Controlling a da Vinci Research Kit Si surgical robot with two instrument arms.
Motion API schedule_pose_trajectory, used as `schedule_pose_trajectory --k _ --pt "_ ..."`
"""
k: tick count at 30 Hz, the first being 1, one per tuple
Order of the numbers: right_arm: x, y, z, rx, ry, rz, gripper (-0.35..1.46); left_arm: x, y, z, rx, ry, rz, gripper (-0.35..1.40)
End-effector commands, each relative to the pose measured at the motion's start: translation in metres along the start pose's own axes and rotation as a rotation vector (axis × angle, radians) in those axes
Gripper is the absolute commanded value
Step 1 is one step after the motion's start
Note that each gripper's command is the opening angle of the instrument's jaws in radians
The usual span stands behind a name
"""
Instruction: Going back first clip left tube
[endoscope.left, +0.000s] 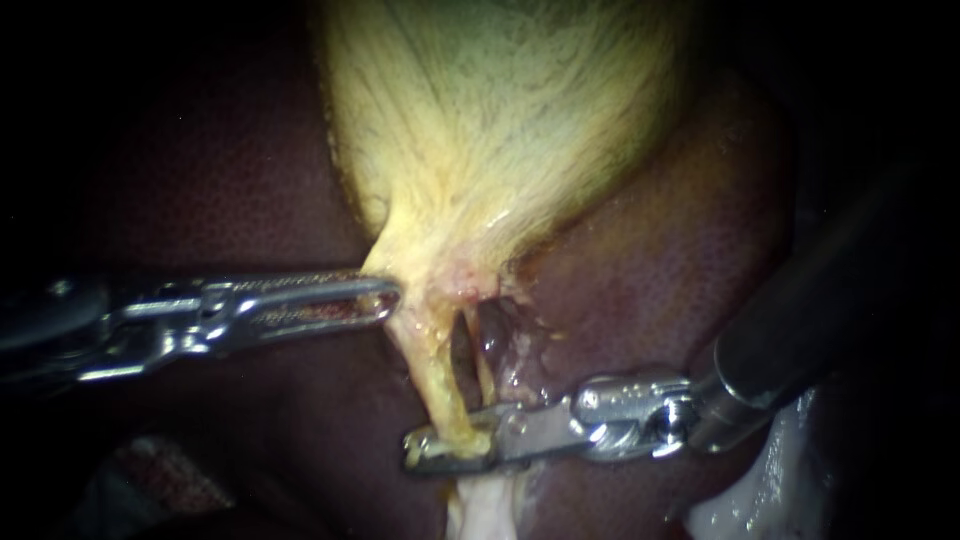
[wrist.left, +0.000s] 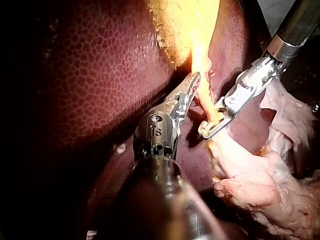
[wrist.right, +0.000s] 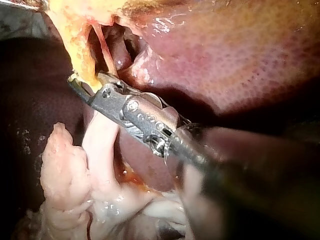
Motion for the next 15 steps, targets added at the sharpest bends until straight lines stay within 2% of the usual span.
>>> schedule_pose_trajectory --k 1,7,9,11,13,15 --pt "0.0000 0.0000 0.0000 0.001 0.000 -0.002 -0.35 0.0000 0.0000 0.0000 0.000 0.000 0.000 -0.18" --pt "0.0000 0.0001 0.0000 -0.001 -0.003 0.010 -0.35 0.0000 0.0000 0.0000 0.000 0.000 0.000 -0.18" --pt "-0.0001 0.0001 -0.0001 0.003 0.012 0.022 -0.35 0.0000 0.0000 0.0000 0.000 0.000 0.000 -0.18" --pt "0.0000 0.0002 -0.0001 0.006 0.023 0.022 -0.01 0.0000 0.0000 0.0000 0.000 0.000 0.000 -0.18" --pt "0.0003 0.0003 -0.0001 0.009 0.036 0.029 0.25 0.0000 0.0000 0.0000 0.000 0.000 0.000 -0.18" --pt "0.0006 0.0004 0.0000 0.013 0.046 -0.023 0.39 0.0000 0.0000 -0.0001 0.000 0.000 0.000 -0.18"
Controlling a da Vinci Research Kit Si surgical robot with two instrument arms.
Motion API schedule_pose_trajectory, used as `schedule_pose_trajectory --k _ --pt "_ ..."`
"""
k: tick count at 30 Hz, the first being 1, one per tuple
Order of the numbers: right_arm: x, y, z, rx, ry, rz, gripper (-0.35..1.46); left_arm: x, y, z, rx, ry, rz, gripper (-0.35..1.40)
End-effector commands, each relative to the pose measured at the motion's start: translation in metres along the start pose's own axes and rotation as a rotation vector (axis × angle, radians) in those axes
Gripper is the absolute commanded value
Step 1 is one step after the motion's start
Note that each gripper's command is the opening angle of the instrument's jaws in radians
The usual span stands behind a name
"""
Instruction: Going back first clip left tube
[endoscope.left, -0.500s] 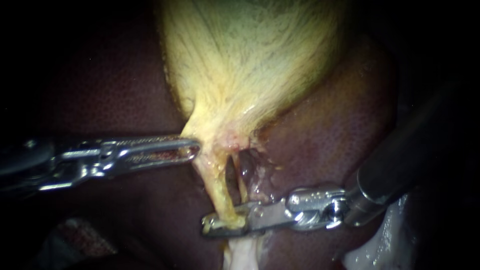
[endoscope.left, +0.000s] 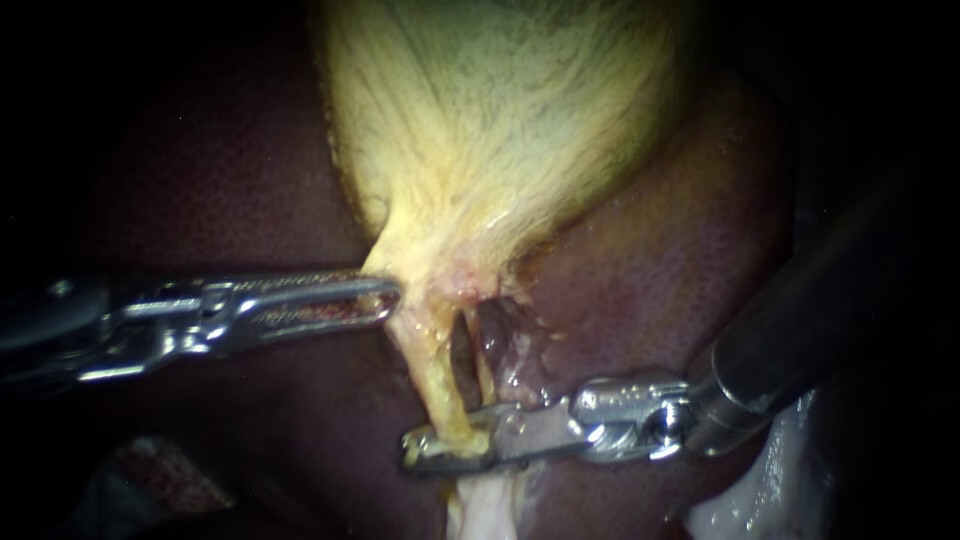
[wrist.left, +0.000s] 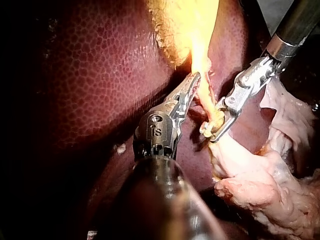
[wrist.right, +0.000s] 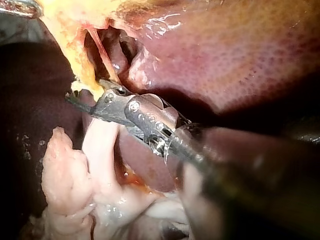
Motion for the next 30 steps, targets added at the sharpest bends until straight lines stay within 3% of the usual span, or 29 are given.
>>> schedule_pose_trajectory --k 1,4,14,30 --pt "0.0003 0.0002 0.0000 -0.007 0.013 -0.032 0.45 0.0000 0.0000 0.0000 0.000 0.000 0.000 -0.18" --pt "0.0007 0.0004 0.0002 -0.019 0.039 -0.078 0.53 0.0000 0.0000 0.0000 0.000 0.000 0.000 -0.18" --pt "0.0010 0.0007 0.0011 -0.053 0.058 -0.171 0.60 0.0000 -0.0001 -0.0001 0.000 0.000 0.000 -0.18" --pt "0.0011 0.0007 0.0014 -0.058 0.050 -0.331 0.60 0.0000 -0.0002 -0.0001 -0.004 -0.001 0.000 -0.18"
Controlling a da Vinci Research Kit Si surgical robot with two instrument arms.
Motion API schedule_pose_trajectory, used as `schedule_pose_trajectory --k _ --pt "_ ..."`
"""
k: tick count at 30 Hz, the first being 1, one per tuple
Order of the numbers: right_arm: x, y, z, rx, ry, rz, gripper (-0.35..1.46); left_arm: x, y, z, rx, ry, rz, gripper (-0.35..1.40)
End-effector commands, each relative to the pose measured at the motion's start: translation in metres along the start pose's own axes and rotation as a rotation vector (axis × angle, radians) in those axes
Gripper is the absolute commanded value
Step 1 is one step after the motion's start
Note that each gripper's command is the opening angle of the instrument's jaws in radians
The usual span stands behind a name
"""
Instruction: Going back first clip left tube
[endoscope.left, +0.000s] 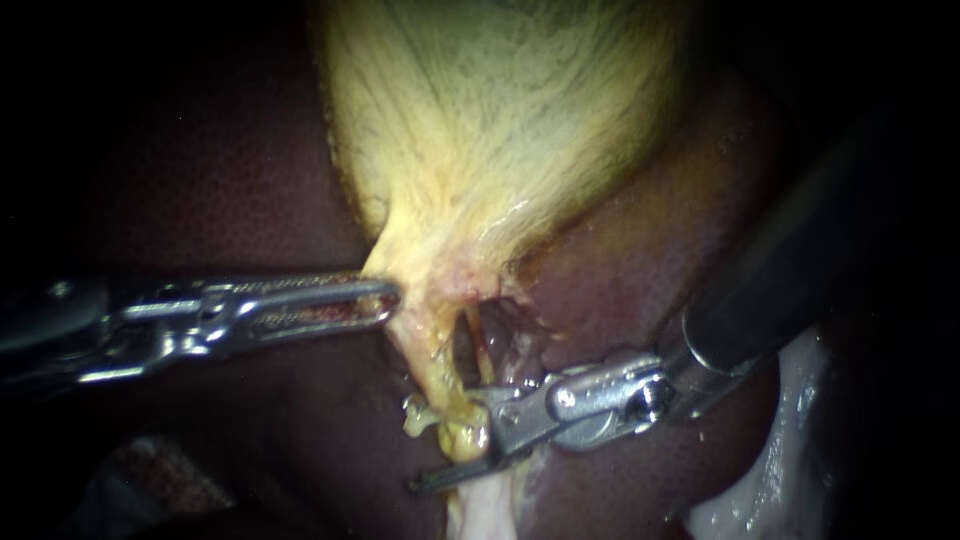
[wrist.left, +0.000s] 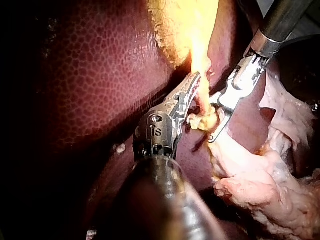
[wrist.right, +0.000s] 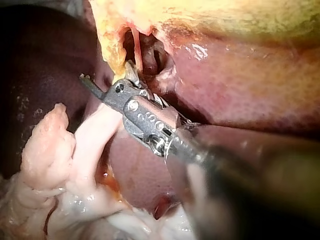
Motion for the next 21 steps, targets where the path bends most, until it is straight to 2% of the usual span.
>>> schedule_pose_trajectory --k 1,7,13,18,21 --pt "0.0000 0.0001 0.0001 0.001 -0.002 -0.016 0.60 0.0000 0.0000 0.0000 -0.001 0.000 0.000 -0.18" --pt "0.0000 0.0001 0.0001 -0.002 -0.004 -0.057 0.60 0.0001 0.0000 0.0001 -0.001 0.000 0.000 -0.18" --pt "-0.0001 0.0001 0.0000 0.004 -0.003 -0.057 0.60 0.0001 0.0000 0.0001 -0.001 0.000 0.000 -0.16" --pt "-0.0002 0.0000 -0.0015 0.012 0.000 -0.055 0.60 0.0001 0.0000 -0.0001 -0.001 0.000 0.000 -0.16" --pt "-0.0001 0.0002 -0.0029 -0.007 0.000 -0.050 0.60 0.0002 0.0001 -0.0002 0.000 0.000 0.001 -0.16"
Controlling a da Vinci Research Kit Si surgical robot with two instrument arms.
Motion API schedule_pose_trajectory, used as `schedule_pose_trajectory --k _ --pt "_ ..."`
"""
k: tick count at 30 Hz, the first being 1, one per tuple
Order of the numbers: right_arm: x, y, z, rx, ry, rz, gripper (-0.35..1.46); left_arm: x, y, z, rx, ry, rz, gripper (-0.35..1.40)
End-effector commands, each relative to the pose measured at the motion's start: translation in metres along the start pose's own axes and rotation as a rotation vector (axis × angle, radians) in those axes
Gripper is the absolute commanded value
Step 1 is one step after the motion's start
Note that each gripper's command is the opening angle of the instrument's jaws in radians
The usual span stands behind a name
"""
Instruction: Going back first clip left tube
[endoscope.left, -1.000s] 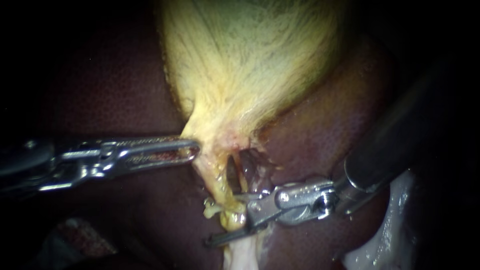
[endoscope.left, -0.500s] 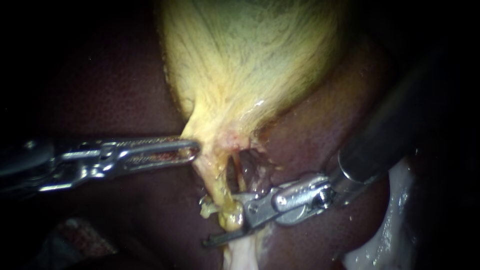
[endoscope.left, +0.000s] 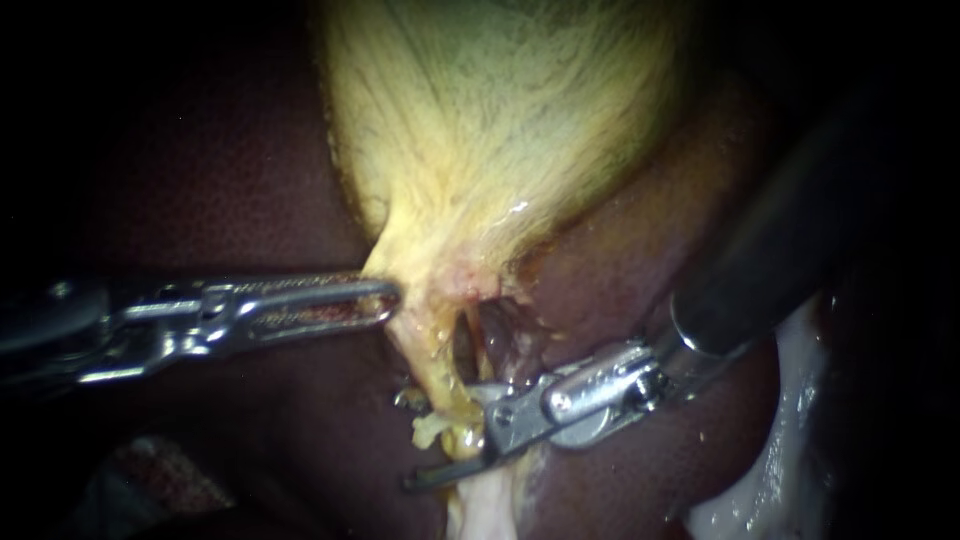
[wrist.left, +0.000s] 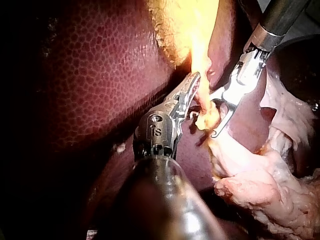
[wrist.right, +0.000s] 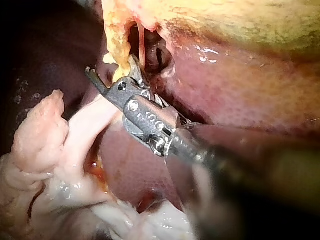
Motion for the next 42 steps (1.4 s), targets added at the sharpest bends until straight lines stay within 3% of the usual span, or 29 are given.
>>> schedule_pose_trajectory --k 1,8,16,24,31,42 --pt "0.0001 0.0002 -0.0007 -0.019 0.000 0.004 0.60 -0.0001 0.0000 -0.0001 0.001 0.000 0.000 -0.16" --pt "0.0005 0.0002 -0.0046 -0.096 -0.008 0.027 0.60 -0.0001 0.0000 -0.0002 0.002 0.000 0.000 -0.16" --pt "0.0015 -0.0002 -0.0088 -0.095 -0.004 0.028 0.60 -0.0001 0.0001 -0.0002 0.003 0.001 0.001 -0.16" --pt "0.0044 -0.0002 -0.0145 -0.145 -0.015 -0.035 0.60 0.0001 0.0003 -0.0002 0.003 0.000 0.001 -0.16" --pt "0.0067 -0.0005 -0.0177 -0.203 -0.038 -0.091 0.60 0.0003 0.0006 0.0001 0.002 0.000 0.003 -0.15" --pt "0.0080 -0.0021 -0.0184 -0.151 -0.030 -0.187 0.60 0.0006 0.0018 0.0021 0.000 -0.002 0.004 -0.13"
